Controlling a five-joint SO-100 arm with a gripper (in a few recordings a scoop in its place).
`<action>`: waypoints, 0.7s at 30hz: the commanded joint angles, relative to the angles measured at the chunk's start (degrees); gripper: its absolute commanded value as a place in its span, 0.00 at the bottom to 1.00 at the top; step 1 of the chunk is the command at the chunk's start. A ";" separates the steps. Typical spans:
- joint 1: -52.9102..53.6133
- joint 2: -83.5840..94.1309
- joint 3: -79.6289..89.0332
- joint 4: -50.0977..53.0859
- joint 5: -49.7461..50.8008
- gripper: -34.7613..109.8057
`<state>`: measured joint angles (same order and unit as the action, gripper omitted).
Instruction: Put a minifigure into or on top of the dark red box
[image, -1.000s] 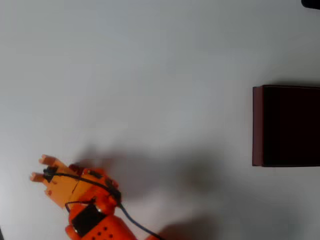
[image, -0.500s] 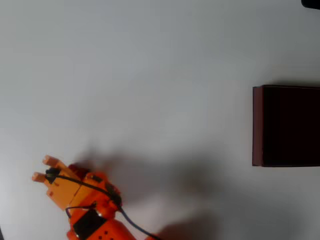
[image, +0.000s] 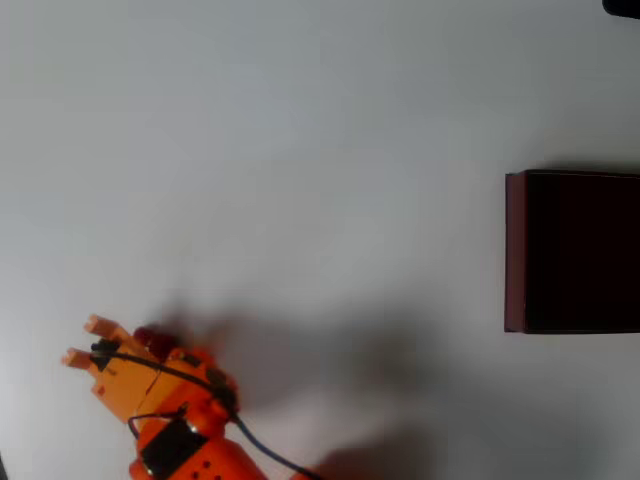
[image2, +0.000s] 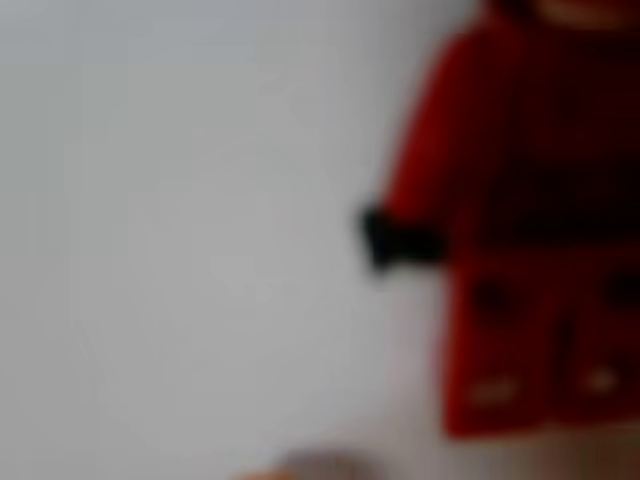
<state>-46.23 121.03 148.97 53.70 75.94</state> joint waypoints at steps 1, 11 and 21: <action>-0.62 3.60 -1.14 1.23 1.05 0.41; -2.20 2.64 -0.79 -2.81 1.93 0.41; -3.78 -4.04 -2.55 -7.56 2.20 0.40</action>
<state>-49.22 117.42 148.71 46.93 77.52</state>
